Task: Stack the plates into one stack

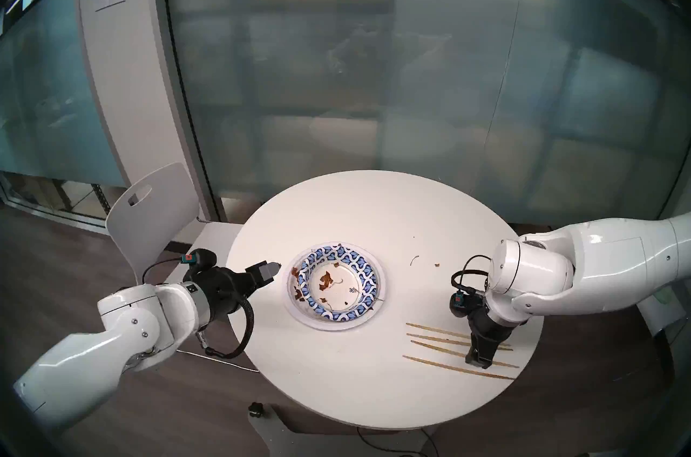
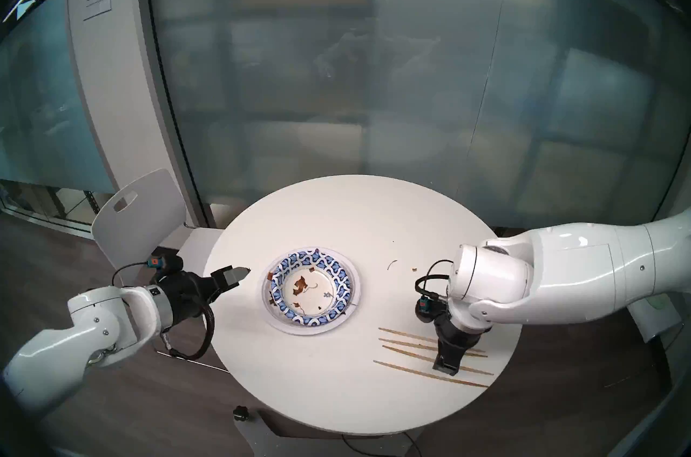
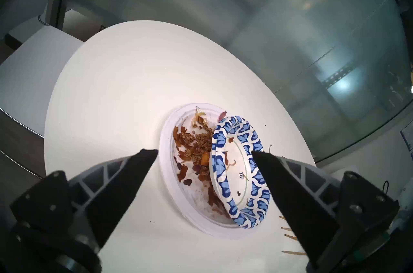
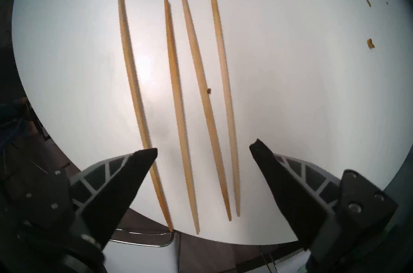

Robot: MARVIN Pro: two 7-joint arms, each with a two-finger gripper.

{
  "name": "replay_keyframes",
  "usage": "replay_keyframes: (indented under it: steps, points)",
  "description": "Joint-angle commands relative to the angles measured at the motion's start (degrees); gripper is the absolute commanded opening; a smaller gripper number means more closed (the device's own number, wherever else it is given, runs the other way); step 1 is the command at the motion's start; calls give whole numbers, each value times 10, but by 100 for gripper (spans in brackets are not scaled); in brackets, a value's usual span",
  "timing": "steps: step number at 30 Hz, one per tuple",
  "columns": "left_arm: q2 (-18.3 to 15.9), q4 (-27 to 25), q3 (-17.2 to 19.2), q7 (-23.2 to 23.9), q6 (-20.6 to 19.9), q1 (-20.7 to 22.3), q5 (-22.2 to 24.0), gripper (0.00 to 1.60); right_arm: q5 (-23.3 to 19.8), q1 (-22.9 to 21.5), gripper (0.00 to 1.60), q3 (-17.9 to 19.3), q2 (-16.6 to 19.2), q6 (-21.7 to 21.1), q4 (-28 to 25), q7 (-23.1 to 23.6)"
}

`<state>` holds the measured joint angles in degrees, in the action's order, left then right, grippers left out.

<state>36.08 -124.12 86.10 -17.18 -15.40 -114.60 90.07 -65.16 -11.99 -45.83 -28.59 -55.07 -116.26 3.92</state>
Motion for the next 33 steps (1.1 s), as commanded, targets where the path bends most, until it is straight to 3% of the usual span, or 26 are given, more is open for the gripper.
replay_keyframes:
  steps: [1, 9, 16, 33]
  points:
    - [0, -6, 6, 0, 1, 5, 4, 160, 3, -11, 160, 11, -11, 1, 6, 0]
    - [1, 2, -3, 2, 0, 14, 3, 160, 3, 12, 160, 8, -8, 41, 35, 25]
    - [1, 7, -9, 0, 1, 21, 3, 160, 7, 18, 160, 5, -19, 45, 53, 38]
    - [-1, 17, -12, 1, -2, 33, 10, 160, 23, 12, 160, 2, -22, 66, 63, 127]
